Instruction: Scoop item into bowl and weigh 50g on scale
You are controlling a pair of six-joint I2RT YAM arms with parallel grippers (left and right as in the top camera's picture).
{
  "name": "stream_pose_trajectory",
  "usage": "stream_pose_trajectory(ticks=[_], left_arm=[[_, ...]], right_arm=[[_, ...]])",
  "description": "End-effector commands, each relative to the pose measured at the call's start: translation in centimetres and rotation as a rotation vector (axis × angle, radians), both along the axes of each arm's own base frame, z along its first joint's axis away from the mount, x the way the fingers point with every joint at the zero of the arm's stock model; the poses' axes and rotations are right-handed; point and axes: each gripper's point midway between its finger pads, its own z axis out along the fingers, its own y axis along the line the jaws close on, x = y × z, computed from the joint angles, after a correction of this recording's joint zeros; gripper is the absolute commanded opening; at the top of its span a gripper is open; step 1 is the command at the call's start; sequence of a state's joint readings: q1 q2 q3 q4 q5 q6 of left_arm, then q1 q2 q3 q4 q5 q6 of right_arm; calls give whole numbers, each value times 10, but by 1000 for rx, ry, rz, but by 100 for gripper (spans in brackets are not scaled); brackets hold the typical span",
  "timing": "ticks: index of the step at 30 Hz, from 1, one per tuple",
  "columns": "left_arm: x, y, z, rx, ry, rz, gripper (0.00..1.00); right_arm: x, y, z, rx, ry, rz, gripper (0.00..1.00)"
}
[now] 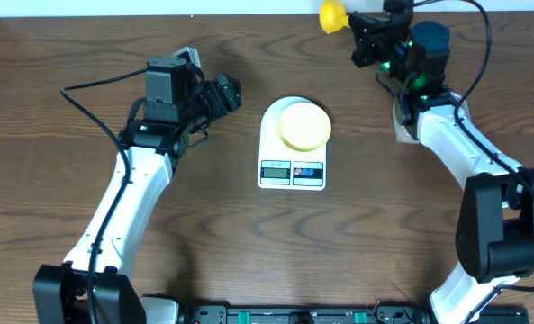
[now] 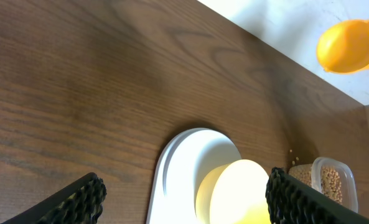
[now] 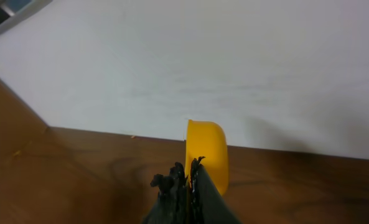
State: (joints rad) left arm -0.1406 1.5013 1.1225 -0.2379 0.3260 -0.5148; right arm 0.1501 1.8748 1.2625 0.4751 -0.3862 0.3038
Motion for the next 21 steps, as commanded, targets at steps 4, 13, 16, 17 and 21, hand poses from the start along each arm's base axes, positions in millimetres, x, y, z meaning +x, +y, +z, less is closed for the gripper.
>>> stream_pose_trajectory(ticks=[4, 13, 16, 17, 21], left_arm=[[1, 2, 9, 23, -31, -6, 84], [1, 2, 9, 23, -31, -6, 84], [1, 2, 9, 23, -31, -6, 84], [1, 2, 9, 23, -31, -6, 84], [1, 2, 9, 23, -31, -6, 84]], right_arm=[[-4, -9, 34, -60, -80, -28, 1], [-19, -37, 48, -197, -50, -158, 1], [-27, -38, 60, -201, -59, -158, 1], [-29, -38, 62, -202, -56, -158, 1], [-36, -38, 49, -222, 10, -145, 1]])
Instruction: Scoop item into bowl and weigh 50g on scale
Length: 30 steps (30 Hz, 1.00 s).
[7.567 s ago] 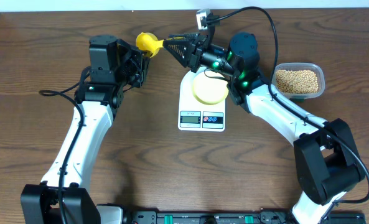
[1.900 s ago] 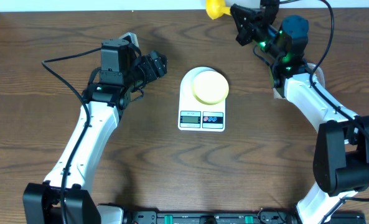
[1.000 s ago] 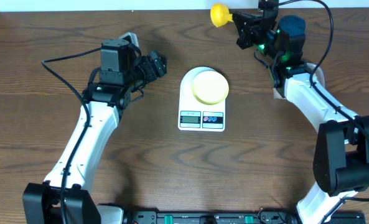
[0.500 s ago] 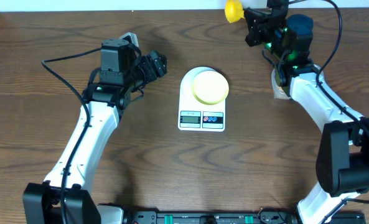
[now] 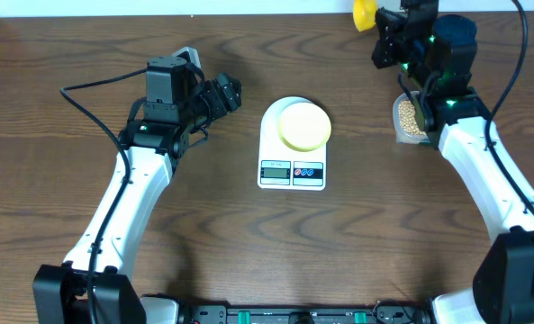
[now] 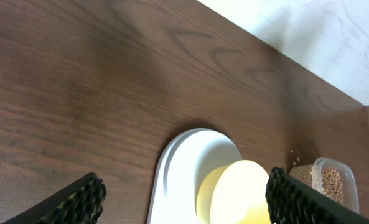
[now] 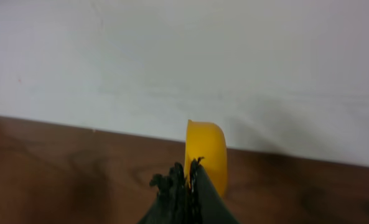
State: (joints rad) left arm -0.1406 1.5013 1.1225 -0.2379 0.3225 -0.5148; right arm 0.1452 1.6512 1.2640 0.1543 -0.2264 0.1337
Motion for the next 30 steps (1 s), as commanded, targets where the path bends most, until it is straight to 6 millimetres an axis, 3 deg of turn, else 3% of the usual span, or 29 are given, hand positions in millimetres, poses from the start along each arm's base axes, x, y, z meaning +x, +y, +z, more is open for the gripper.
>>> stream_pose_trajectory(ticks=[1, 4, 8, 12, 17, 30], left_arm=[[1, 1, 9, 21, -31, -8, 84], [1, 1, 9, 21, -31, -8, 84], [1, 1, 9, 21, -31, -8, 84], [1, 1, 9, 21, -31, -8, 84], [1, 1, 9, 21, -31, -8, 85], [1, 1, 9, 21, -31, -8, 84]], right_arm=[[-4, -2, 1, -31, 21, -3, 1], [-15, 9, -22, -33, 123, 51, 1], [-21, 16, -31, -40, 164, 68, 1], [-28, 18, -44, -49, 222, 75, 1], [-46, 15, -75, -69, 370, 76, 1], [-80, 32, -101, -28, 545, 179, 1]])
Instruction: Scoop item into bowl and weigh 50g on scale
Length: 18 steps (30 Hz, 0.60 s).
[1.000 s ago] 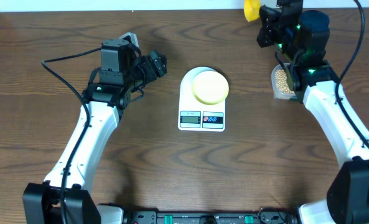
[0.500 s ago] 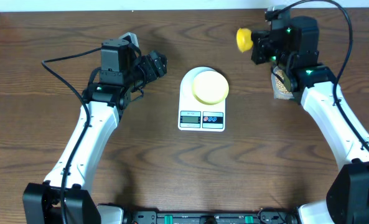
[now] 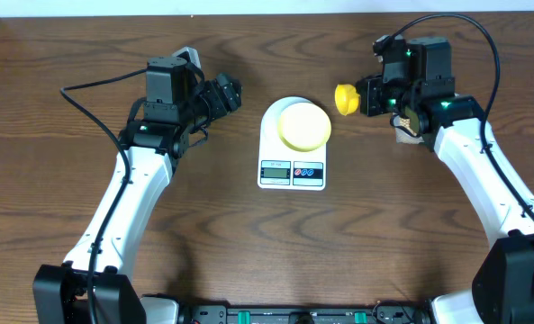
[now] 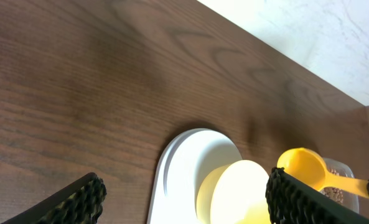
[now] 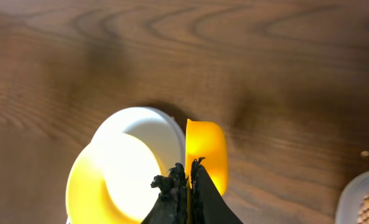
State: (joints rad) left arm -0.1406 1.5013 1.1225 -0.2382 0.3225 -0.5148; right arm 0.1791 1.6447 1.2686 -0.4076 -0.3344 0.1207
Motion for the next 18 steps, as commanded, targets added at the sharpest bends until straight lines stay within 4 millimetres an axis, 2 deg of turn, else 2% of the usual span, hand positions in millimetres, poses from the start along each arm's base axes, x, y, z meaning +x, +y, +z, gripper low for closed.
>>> stream_pose_trajectory(ticks=[1, 9, 12, 18], left_arm=[[1, 1, 9, 21, -31, -8, 85], [1, 1, 9, 21, -31, -8, 85], [1, 1, 9, 21, -31, -8, 84], [1, 1, 9, 21, -31, -8, 84]], right_arm=[[-7, 9, 5, 30, 16, 33, 1], [-24, 7, -9, 33, 123, 23, 1], [-30, 13, -9, 61, 145, 52, 1], [-39, 11, -8, 60, 172, 53, 1]])
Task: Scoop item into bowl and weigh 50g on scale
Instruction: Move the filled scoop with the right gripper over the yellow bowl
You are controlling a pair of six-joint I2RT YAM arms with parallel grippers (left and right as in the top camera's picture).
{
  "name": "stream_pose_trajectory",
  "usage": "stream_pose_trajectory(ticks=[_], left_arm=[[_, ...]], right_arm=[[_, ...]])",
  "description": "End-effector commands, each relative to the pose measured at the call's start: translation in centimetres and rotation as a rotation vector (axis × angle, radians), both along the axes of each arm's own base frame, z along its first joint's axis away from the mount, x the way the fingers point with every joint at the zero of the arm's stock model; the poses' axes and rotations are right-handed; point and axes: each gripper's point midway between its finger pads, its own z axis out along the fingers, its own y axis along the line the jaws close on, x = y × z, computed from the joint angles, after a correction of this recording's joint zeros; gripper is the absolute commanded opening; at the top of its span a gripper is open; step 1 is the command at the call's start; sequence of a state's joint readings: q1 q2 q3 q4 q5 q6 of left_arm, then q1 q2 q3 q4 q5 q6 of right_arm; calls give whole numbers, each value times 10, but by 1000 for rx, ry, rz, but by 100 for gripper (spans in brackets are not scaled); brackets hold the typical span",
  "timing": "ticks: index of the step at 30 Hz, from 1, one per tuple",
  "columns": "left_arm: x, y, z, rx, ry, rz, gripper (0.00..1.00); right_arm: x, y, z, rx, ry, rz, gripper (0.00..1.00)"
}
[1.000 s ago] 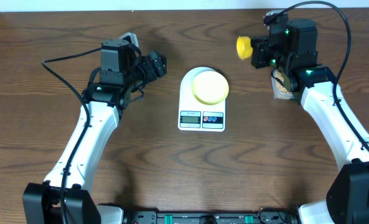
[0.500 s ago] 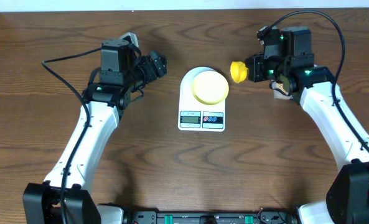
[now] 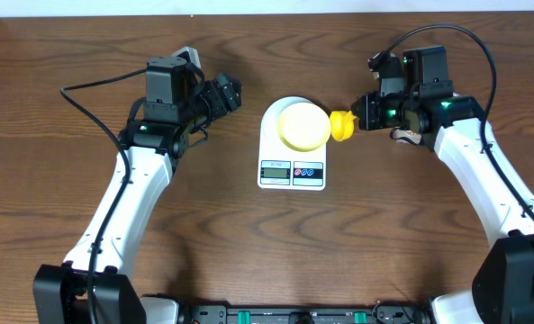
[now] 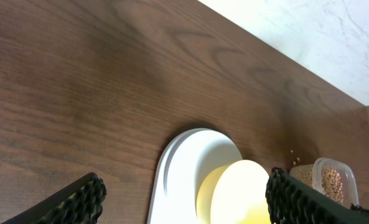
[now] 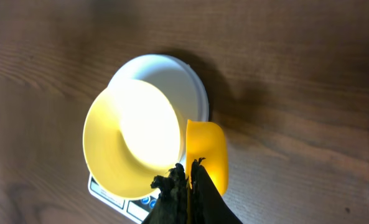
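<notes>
A yellow bowl sits on the white scale at mid table. My right gripper is shut on the handle of a yellow scoop, whose cup hangs just right of the bowl's rim. In the right wrist view the scoop is edge-on beside the bowl, my right gripper clamped on it. A clear container of small beige beans stands right of the scale. My left gripper hovers open left of the scale; its fingers frame the bowl.
A few loose beans lie on the wood by the container. The table's far edge meets a white wall. The scale's display and buttons face the near side.
My right gripper has brought the scoop a little lower and closer to the bowl's right rim. The left arm has not moved.
My right gripper held the scoop high at the table's far edge, left of the container, then farther right above it. Later the scoop was down beside the scale's upper right. Now it hangs at the bowl's right rim. The left gripper stayed open throughout.
</notes>
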State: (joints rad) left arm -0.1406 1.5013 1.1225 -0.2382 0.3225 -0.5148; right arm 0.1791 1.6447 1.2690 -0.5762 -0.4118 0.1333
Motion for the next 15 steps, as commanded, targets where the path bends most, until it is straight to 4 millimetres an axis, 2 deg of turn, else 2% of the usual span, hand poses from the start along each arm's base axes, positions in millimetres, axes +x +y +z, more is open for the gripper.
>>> stream_pose_trajectory(ticks=[1, 8, 15], left_arm=[[1, 1, 9, 21, -31, -8, 84], [1, 1, 9, 21, -31, -8, 85], [1, 1, 9, 21, -31, -8, 84]], right_arm=[[-5, 4, 15, 25, -9, 9, 1], [-8, 4, 17, 25, -6, 9, 1], [-21, 1, 14, 13, 43, 11, 1]])
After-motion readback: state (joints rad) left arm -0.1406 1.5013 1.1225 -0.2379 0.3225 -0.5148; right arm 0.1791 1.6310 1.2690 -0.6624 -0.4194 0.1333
